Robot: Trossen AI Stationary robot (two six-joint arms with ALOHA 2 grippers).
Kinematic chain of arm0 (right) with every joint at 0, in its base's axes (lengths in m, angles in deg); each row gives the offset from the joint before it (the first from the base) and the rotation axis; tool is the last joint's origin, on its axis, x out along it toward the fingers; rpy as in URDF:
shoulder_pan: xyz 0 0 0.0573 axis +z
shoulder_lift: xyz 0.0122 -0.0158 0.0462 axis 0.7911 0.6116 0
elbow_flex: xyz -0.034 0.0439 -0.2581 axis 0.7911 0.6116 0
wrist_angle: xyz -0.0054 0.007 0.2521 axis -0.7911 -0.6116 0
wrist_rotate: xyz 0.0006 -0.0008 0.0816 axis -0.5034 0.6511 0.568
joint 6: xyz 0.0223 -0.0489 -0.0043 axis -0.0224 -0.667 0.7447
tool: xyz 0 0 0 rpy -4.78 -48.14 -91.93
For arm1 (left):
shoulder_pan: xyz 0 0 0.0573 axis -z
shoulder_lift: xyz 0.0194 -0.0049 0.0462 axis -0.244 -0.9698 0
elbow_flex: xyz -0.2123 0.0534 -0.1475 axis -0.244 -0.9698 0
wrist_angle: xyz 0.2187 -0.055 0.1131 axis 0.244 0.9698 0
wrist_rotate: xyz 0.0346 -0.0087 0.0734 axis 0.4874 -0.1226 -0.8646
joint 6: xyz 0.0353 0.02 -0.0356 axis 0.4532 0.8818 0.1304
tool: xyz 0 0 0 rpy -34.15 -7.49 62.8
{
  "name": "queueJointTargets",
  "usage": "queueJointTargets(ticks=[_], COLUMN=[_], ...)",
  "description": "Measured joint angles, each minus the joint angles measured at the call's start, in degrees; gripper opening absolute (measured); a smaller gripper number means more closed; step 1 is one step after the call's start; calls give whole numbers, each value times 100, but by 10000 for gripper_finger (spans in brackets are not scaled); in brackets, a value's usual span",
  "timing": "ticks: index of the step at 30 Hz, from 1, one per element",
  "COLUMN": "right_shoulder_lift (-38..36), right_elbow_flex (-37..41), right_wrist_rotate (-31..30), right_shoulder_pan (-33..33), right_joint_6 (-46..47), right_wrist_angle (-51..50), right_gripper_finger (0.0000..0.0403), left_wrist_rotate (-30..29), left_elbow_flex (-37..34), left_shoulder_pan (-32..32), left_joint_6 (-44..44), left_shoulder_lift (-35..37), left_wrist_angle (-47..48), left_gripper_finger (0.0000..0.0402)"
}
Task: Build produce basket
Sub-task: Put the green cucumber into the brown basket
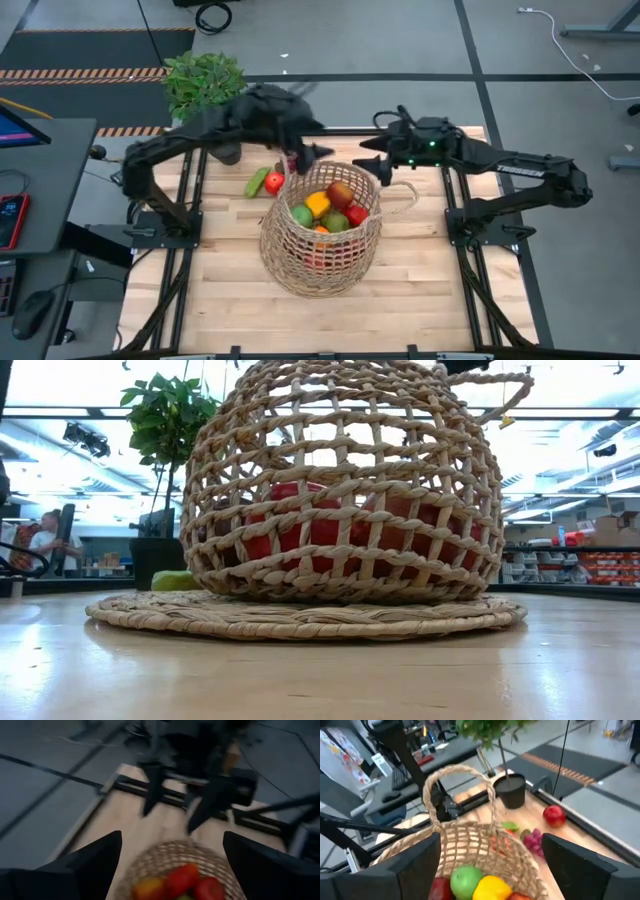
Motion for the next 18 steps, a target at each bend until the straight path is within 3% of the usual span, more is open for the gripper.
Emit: queueJointTargets(ticks=[9,14,18], right_shoulder_lift=[-774,-1097,-1230], right_elbow_flex=[0,0,0], right_wrist_rotate=[-264,-1182,-1469], right_shoulder_pan=[91,232,272], right_joint_6=[-202,-401,-505], right_wrist_angle=[-132,-387,-459], right_gripper_finger=[349,349,349], left_wrist_rotate=[-1405,-1771,-1958], left_elbow_flex=[-239,-1353,-2424], left_shoulder_pan=[343,816,1334], left_joint_6=[-25,-708,-1512], left_shoulder_lift=[1094,1853,2472], left_wrist_angle=[1006,1154,1153], left_gripper_finger=[338,321,309])
